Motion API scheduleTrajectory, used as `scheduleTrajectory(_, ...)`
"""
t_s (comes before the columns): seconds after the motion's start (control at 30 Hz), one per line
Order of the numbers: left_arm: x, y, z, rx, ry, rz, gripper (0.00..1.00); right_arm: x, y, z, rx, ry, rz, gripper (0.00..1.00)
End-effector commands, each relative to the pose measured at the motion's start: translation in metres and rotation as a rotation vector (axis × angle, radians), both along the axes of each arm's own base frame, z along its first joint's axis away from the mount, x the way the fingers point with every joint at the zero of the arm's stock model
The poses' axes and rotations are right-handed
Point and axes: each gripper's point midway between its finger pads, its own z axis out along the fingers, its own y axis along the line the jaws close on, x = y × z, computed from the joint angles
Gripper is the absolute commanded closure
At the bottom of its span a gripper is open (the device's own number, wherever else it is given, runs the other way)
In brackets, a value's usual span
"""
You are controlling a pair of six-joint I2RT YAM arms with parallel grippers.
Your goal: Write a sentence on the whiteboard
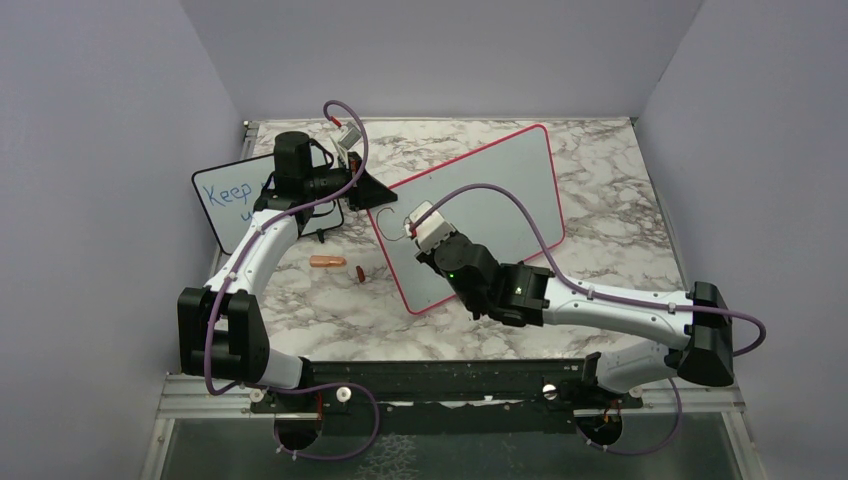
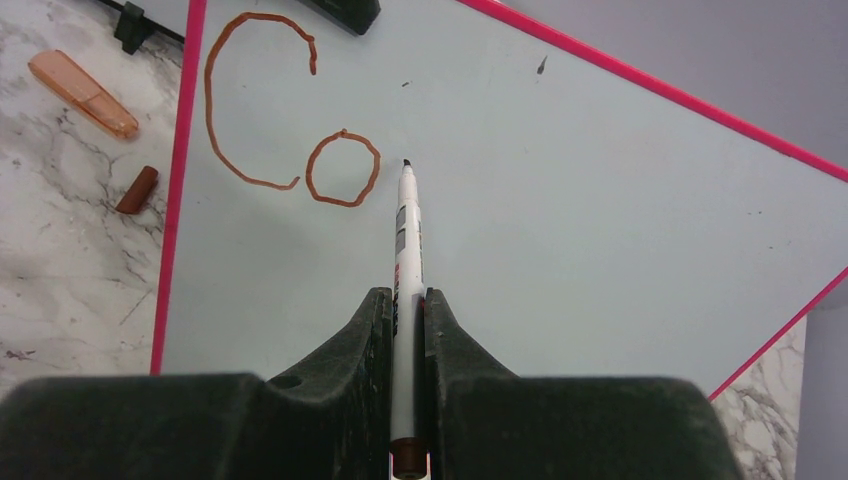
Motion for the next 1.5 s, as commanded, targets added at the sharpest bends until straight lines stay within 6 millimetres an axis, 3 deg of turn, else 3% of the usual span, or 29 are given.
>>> scheduleTrajectory(0.0, 0.000, 0.000, -0.030, 0.058, 0.038, 0.002, 1.00, 0.005, -0.010, 0.008, 0.030, -0.017, -0.043, 0.99)
scheduleTrajectory(0.7, 0.000, 0.000, -0.031, 0.056, 0.044, 0.000, 1.00, 0.006, 0.013, 0.012, 0.061, -0.015, 0.025, 0.99)
scheduleTrajectory(1.1, 0.001, 0.000, -0.032, 0.057, 0.047, 0.001, 1.00, 0.011, 0.008, 0.003, 0.041, -0.010, -0.001, 0.99)
scheduleTrajectory(1.47, 0.001, 0.000, -0.033, 0.058, 0.048, 0.000, 1.00, 0.003, 0.001, -0.011, 0.016, 0.045, 0.012, 0.99)
